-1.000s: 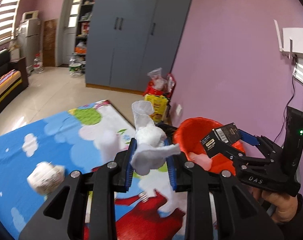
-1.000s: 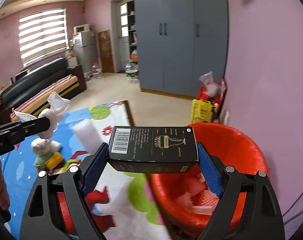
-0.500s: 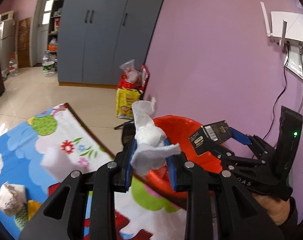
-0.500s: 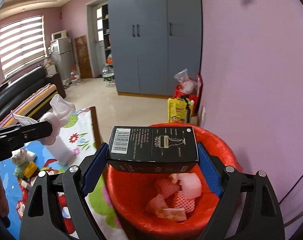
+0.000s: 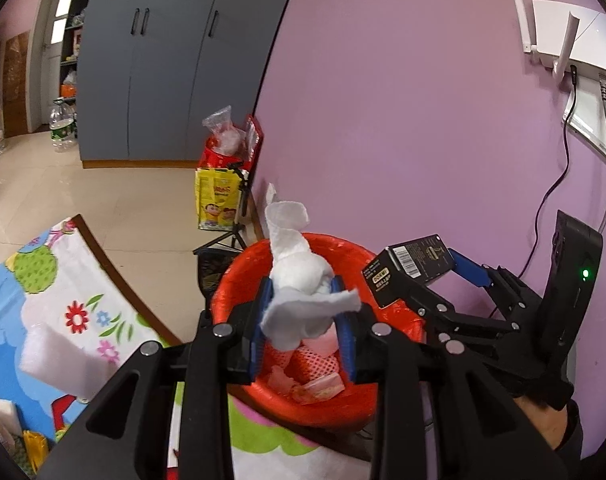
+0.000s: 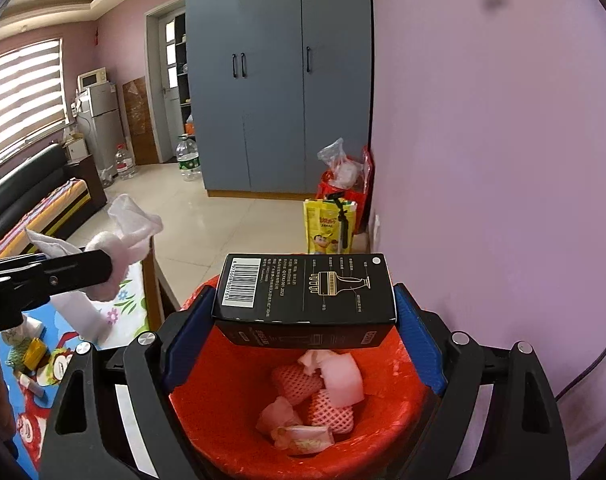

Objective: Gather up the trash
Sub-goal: 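Carry tissue and black box over the red bin and open both tools, then move both tools back over the trash on the bed, then grasp the printed white paper with the left tool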

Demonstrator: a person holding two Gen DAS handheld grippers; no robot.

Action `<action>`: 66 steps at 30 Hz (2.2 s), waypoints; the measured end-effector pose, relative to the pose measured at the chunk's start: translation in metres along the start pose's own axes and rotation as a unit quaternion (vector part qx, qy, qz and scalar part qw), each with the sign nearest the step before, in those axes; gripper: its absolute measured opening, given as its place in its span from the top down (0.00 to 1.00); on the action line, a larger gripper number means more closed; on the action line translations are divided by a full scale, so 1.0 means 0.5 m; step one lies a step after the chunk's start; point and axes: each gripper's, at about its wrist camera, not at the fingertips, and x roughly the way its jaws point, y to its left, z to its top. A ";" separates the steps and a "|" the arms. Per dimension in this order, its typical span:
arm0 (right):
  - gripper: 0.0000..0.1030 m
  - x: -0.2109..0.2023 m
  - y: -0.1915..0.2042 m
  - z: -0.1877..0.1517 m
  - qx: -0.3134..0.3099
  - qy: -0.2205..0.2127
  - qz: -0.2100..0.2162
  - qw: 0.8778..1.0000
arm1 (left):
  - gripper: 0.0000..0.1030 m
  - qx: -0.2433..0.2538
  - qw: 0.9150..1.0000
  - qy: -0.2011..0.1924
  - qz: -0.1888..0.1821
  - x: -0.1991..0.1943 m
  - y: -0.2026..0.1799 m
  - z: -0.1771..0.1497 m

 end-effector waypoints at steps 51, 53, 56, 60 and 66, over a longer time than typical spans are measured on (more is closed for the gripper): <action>0.18 -0.026 0.224 0.001 -0.047 -0.001 0.141 0.989 | 0.52 -0.145 0.966 -0.108 0.185 -0.407 0.333 -0.156; 0.18 -0.022 0.238 -0.001 -0.051 0.001 0.149 0.988 | 0.52 -0.153 0.964 -0.110 0.190 -0.418 0.346 -0.166; 0.18 -0.018 0.261 -0.002 -0.054 0.001 0.161 0.985 | 0.52 -0.160 0.960 -0.110 0.200 -0.433 0.364 -0.180; 0.18 -0.010 0.289 -0.003 -0.061 0.006 0.176 0.982 | 0.45 -0.171 0.956 -0.109 0.214 -0.449 0.391 -0.202; 0.18 0.002 0.329 -0.006 -0.071 0.010 0.199 0.977 | 0.30 -0.184 0.950 -0.094 0.234 -0.441 0.413 -0.232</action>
